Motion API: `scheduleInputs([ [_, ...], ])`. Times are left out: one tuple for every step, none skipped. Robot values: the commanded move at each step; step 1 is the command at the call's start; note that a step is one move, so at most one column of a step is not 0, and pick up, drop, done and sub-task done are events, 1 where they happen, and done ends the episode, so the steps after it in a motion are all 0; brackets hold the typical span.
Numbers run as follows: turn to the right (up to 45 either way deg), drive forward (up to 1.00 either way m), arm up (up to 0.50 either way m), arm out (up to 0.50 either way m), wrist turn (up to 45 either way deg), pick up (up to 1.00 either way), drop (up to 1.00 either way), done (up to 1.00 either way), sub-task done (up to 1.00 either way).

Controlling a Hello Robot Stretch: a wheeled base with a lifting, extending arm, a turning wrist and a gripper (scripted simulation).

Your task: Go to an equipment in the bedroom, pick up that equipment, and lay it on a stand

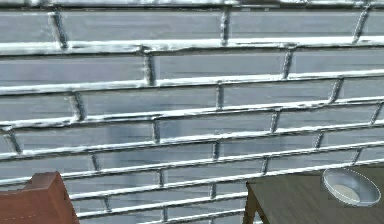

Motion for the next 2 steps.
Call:
scheduleInputs([
  [0.0,0.0,0.0,0.0,-36.0,0.0,0.0,0.0,0.0],
  [0.0,0.0,0.0,-0.16,0.0,0.0,0.0,0.0,0.0],
])
